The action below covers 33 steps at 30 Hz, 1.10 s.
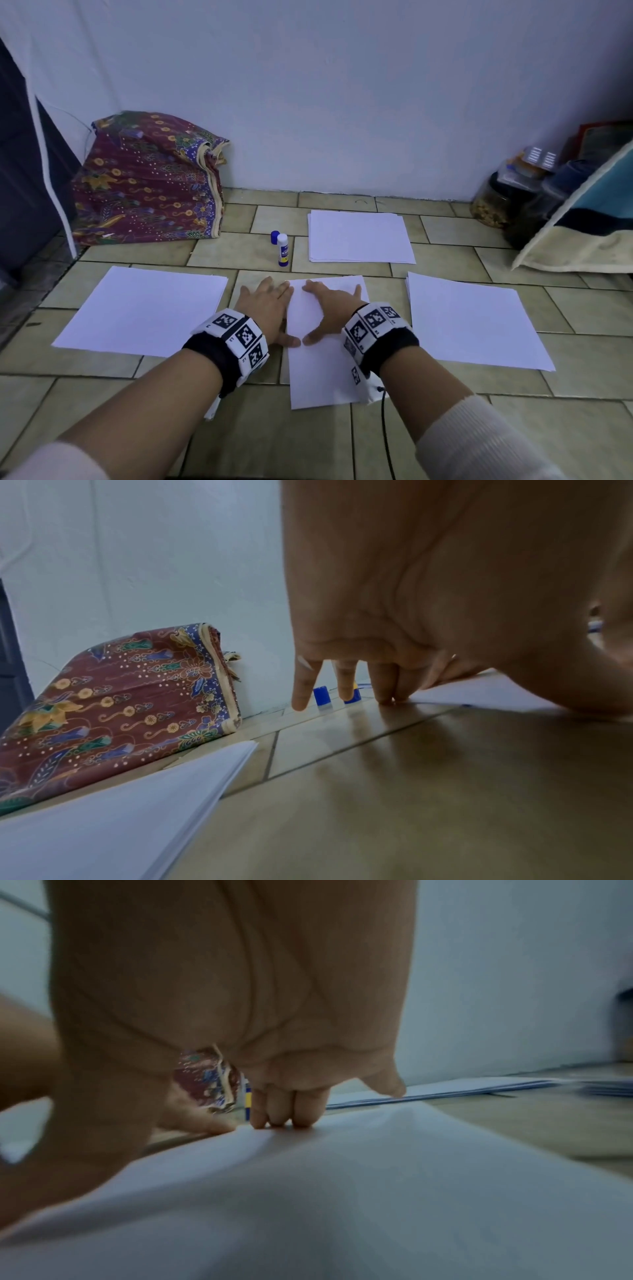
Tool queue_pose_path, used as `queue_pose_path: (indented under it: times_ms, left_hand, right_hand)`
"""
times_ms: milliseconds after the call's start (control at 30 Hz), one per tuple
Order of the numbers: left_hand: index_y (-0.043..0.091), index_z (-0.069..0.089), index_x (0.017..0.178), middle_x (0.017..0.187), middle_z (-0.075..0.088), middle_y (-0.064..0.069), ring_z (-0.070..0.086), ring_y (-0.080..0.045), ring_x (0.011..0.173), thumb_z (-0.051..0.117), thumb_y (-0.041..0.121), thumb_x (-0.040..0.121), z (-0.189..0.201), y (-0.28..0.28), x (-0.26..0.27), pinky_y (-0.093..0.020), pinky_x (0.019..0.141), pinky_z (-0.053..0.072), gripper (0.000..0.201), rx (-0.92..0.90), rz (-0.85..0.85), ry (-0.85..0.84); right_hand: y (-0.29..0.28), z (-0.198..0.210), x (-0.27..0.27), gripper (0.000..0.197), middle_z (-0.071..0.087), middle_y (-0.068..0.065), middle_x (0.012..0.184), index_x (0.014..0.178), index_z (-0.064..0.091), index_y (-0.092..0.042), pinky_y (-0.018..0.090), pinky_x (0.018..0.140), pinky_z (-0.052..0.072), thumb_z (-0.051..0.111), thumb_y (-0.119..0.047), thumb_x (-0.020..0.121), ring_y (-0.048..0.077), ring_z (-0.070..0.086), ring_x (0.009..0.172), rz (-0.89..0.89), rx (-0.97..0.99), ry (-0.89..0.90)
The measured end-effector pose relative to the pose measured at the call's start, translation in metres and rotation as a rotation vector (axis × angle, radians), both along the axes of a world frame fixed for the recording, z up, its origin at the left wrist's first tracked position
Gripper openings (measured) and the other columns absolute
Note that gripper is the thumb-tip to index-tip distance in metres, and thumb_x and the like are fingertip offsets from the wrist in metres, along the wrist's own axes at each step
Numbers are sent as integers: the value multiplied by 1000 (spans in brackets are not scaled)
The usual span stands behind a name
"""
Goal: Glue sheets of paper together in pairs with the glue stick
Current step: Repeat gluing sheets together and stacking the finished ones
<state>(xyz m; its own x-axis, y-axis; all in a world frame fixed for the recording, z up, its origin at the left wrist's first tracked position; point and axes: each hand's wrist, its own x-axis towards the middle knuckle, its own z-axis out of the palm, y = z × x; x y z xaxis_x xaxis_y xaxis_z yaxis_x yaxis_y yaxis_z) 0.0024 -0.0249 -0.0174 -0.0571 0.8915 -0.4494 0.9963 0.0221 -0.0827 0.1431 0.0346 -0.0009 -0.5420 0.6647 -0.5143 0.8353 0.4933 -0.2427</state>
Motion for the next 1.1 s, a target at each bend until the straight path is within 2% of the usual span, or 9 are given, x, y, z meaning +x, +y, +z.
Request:
queue_pose_path:
  times_ms: [133,300,433,533,633,800,900,1000,1100]
  left_hand:
    - [18,-2,154,161,-5,6,-2,-22,148,52,69,83,-1,-2,-2,-54,115,17,103,-22,4,-1]
    - [17,-1,154,162,-3,4,-1,-23,148,52,69,82,1,-3,-1,-54,115,16,103,-20,-14,-2]
    - [16,36,142,149,36,-2,27,-24,137,46,73,82,16,0,3,-50,112,21,83,34,-12,16]
    - [17,54,119,125,56,-2,42,-22,122,43,66,89,26,5,3,-42,103,29,59,109,-32,69]
    - [18,45,131,131,47,-1,39,-21,124,60,55,84,20,4,3,-38,102,34,62,114,-66,-45]
    - [12,46,124,122,48,-6,49,-23,111,62,57,83,13,-2,9,-33,86,42,62,69,-85,-48]
    - [12,45,123,123,46,-7,46,-23,114,64,58,80,13,-4,8,-33,88,40,66,81,-71,-27]
    - [7,30,138,146,30,-12,31,-24,134,65,62,77,5,-7,2,-36,103,37,90,84,0,-59]
    - [3,0,152,161,-5,-8,-3,-20,149,60,65,80,-3,-7,-1,-45,116,20,112,11,53,-72]
  right_hand:
    - [18,-3,32,88,44,-3,144,146,20,-28,58,114,-1,66,-59,77,24,39,134,-193,1,33]
    - [20,-6,47,95,44,-2,140,143,24,-24,54,113,10,79,-46,68,21,41,132,-249,73,-6]
    - [6,6,31,74,34,9,137,134,40,-17,44,103,32,74,-46,74,27,29,132,-164,336,-236]
    - [-10,3,20,39,37,11,133,129,46,-13,40,98,36,53,-22,91,28,35,125,-135,330,-199]
    - [-23,-7,8,37,35,12,134,129,43,-13,39,92,40,44,-16,92,30,36,121,-134,250,-83]
    - [-31,-14,-8,73,22,12,147,142,27,-13,43,99,35,57,-51,87,30,27,133,-137,231,-144]
    - [-32,-15,-17,72,25,12,144,140,27,-12,43,98,37,62,-43,86,30,28,132,-135,223,-114]
    - [-30,-15,-24,75,22,11,146,145,23,-17,42,96,40,67,-28,86,30,26,133,-61,191,-64]
    - [-25,-15,-31,87,12,7,155,150,11,-16,48,108,32,69,-16,85,29,14,142,-10,145,-8]
